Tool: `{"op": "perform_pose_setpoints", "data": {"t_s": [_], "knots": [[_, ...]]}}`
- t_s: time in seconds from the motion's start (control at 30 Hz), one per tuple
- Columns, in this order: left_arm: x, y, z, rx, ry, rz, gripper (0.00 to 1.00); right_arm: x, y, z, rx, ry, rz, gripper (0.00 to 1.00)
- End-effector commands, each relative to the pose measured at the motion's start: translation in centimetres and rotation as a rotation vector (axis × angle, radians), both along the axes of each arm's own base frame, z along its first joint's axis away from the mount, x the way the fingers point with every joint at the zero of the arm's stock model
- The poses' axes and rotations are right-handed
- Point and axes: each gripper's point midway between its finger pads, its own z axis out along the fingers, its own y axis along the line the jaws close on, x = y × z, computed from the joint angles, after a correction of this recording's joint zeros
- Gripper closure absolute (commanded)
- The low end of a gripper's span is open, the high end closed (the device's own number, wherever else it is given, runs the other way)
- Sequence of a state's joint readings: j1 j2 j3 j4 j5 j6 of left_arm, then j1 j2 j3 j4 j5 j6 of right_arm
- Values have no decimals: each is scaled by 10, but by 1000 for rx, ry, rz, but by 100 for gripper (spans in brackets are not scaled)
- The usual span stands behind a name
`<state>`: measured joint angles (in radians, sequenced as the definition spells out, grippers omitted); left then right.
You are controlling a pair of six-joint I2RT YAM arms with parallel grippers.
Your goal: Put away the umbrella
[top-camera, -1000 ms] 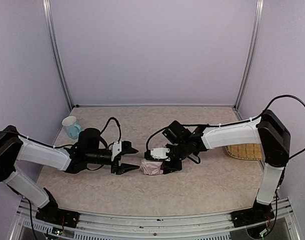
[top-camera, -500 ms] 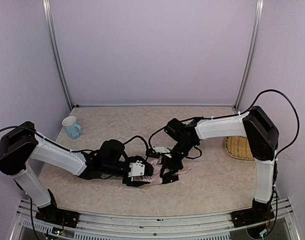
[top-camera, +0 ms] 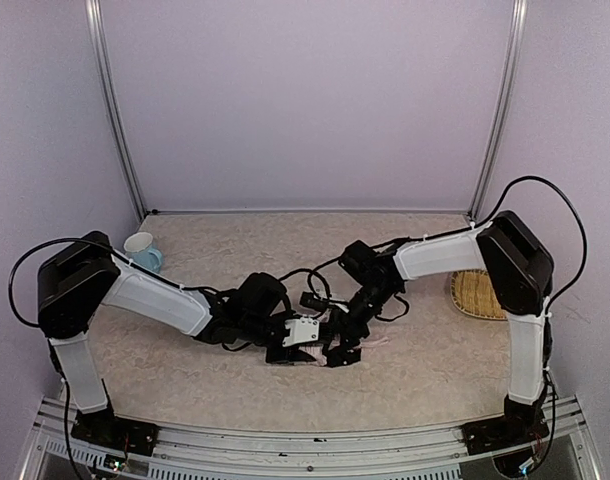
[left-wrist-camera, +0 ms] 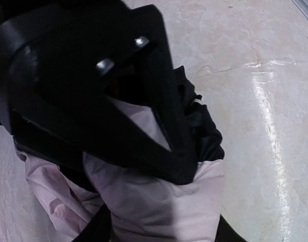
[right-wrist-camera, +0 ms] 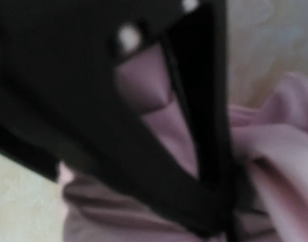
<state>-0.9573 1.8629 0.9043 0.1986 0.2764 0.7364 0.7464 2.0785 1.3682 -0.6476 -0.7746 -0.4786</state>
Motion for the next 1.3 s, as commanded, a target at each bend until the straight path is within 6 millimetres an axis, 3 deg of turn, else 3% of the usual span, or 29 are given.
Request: {"op": "perform_pose_setpoints", "data": {"t_s": [0.0, 0.2, 0.4, 0.47, 0.6, 0.7, 0.8, 0.93, 1.07, 1.13, 1.27], "knots": [[-3, 29, -56, 220, 104, 87, 62, 5, -36, -39, -159, -22, -105, 49], [-15, 39, -81, 311, 299, 107, 68, 40, -36, 33, 17, -272, -243, 27], [-14, 39, -91, 328, 481, 143, 69, 39, -68, 64, 50, -496, -334, 19], [-14, 38, -91, 328, 535, 145, 69, 37, -80, 66, 30, -574, -355, 19], [-16, 37, -92, 342, 645, 143, 72, 21, -74, 89, 78, -883, -279, 20], [-15, 36, -93, 359, 701, 143, 74, 4, -60, 87, 102, -1087, -168, 17], [-14, 36, -92, 362, 748, 142, 75, 9, -47, 82, 69, -1183, -109, 14], [-11, 35, -92, 367, 784, 149, 75, 20, -36, 48, -52, -1173, -19, 13], [-13, 36, -93, 380, 807, 143, 75, 32, -38, 13, -184, -1163, 36, 16], [-14, 36, -93, 382, 820, 136, 75, 35, -41, -1, -240, -1151, 51, 22], [-14, 36, -90, 369, 845, 112, 74, 36, -48, -21, -316, -1113, 63, 48]]}}
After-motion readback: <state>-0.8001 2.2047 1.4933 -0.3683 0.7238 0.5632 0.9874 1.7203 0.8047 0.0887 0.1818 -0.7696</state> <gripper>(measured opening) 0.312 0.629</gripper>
